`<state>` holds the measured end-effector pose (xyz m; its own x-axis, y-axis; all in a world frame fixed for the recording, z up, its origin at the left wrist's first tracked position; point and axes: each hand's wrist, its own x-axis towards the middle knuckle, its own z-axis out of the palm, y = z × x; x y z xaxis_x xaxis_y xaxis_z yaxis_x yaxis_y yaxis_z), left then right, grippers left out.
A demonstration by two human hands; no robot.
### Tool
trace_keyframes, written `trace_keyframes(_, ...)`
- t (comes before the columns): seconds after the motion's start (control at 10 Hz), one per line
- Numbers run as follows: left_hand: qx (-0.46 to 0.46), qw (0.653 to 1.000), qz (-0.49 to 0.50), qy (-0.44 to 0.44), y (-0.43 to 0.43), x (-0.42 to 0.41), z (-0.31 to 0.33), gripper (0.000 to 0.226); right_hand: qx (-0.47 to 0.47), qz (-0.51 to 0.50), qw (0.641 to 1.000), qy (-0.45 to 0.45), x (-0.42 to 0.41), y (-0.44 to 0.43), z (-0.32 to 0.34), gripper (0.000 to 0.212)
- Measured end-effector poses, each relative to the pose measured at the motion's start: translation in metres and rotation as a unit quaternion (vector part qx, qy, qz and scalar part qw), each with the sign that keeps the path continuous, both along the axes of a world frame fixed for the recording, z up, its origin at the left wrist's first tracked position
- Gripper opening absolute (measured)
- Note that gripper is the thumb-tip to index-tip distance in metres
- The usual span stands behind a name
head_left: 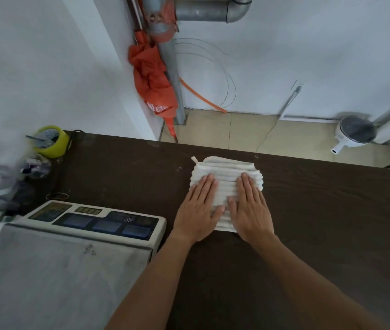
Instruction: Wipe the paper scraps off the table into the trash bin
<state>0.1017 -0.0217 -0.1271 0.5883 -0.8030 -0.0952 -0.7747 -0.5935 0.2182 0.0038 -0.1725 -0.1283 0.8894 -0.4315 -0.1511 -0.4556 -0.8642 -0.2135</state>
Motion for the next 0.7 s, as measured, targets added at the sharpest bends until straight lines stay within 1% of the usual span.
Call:
trace_keyframes(0.3,0.021,1.000,-0.010,-0.008,-0.003,0.000,-0.008,0.074,0.005,0.007,1.000,0.010,-0.001,-0.005,-0.010,0.068)
trace_keyframes(0.5,0.068,0.997,-0.029,-0.016,0.000,0.003,0.003,0.079,0.033,0.037,0.998,0.034,-0.002,-0.012,-0.001,0.071)
trace_keyframes(0.6,0.102,0.994,-0.019,-0.015,0.005,0.000,0.016,0.082,0.038,0.066,0.996,0.055,-0.004,-0.020,0.013,0.070)
trace_keyframes(0.7,0.137,0.990,0.034,0.027,0.020,-0.007,0.035,0.081,0.015,0.077,0.994,0.078,-0.015,-0.027,0.031,0.067)
